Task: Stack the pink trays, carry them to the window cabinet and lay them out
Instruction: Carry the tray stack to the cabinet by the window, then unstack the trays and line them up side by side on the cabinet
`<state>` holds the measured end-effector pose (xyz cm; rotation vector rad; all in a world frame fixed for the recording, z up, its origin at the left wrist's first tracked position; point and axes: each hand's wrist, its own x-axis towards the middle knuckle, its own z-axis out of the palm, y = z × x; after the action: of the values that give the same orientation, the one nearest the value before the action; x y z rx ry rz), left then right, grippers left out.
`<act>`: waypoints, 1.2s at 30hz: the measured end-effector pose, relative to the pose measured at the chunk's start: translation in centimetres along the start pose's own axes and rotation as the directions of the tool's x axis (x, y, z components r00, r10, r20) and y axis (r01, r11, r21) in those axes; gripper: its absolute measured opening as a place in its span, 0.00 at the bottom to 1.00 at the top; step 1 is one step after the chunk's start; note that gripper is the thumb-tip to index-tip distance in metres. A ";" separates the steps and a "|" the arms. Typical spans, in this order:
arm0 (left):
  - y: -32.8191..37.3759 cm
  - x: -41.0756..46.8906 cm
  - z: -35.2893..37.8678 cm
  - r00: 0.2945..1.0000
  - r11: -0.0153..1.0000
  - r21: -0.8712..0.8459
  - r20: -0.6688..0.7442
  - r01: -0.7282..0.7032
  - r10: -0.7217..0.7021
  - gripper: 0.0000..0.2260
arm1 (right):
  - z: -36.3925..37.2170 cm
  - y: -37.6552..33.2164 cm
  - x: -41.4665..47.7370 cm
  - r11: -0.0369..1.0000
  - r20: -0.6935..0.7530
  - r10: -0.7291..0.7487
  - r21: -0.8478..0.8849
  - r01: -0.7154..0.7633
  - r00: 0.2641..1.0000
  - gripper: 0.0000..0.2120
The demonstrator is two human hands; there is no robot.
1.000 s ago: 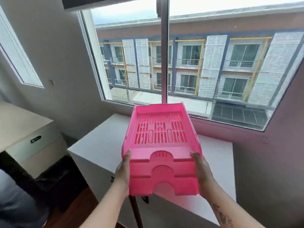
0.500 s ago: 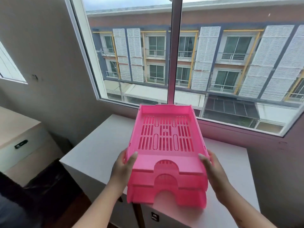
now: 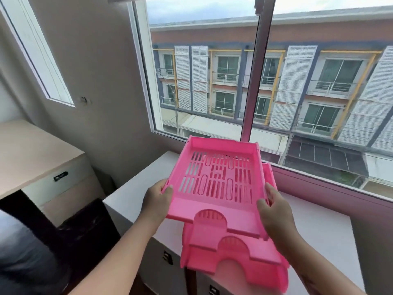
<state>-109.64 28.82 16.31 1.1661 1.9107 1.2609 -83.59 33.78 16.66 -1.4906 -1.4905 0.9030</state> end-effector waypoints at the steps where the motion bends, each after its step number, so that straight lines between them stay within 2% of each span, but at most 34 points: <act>1: -0.4 0.6 -1.0 1.000 1.000 -0.003 -0.016 0.002 -0.002 0.12 | 1.2 -0.4 0.1 1.000 0.005 -0.011 0.018 0.011 1.000 0.25; 6: -3.5 4.7 -6.9 0.993 0.999 -0.026 -0.113 0.031 -0.034 0.12 | 9.8 -2.1 1.9 0.996 0.039 -0.038 0.079 0.035 0.999 0.28; 10: -7.3 8.9 -12.9 0.988 0.998 -0.027 -0.140 0.055 -0.059 0.12 | 18.2 -4.3 3.4 0.994 0.095 -0.034 0.107 0.024 0.995 0.29; 16: -12.6 14.8 -18.1 0.988 0.991 -0.058 -0.095 0.117 -0.122 0.14 | 27.5 -5.7 4.1 0.999 0.097 0.034 0.013 -0.035 0.995 0.21; 18: -14.1 15.7 -18.4 0.988 0.988 -0.078 -0.056 0.136 -0.141 0.14 | 29.4 -5.1 3.9 0.997 0.082 0.083 -0.015 -0.082 0.993 0.24; 24: -18.2 17.9 -18.3 0.976 0.970 -0.107 0.053 0.217 -0.212 0.17 | 32.4 -3.4 2.5 0.977 0.060 0.210 -0.040 -0.208 0.976 0.28; 30: -20.1 19.0 -18.3 0.963 0.967 -0.017 0.091 0.256 -0.253 0.13 | 33.3 -2.0 2.8 0.973 0.059 0.224 -0.069 -0.220 0.973 0.28; 33: -19.9 19.7 -18.7 0.973 0.976 0.038 0.076 0.215 -0.217 0.12 | 32.7 -2.7 3.1 0.980 0.079 0.186 -0.085 -0.179 0.979 0.28; 36: -18.1 20.4 -18.5 0.992 0.979 0.166 0.020 0.116 -0.121 0.20 | 31.5 -4.1 4.0 0.988 0.031 0.108 -0.112 -0.104 0.994 0.28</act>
<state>-140.57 35.82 7.19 1.1265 2.0611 1.0333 -113.84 39.56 7.98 -1.6546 -1.5208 0.9280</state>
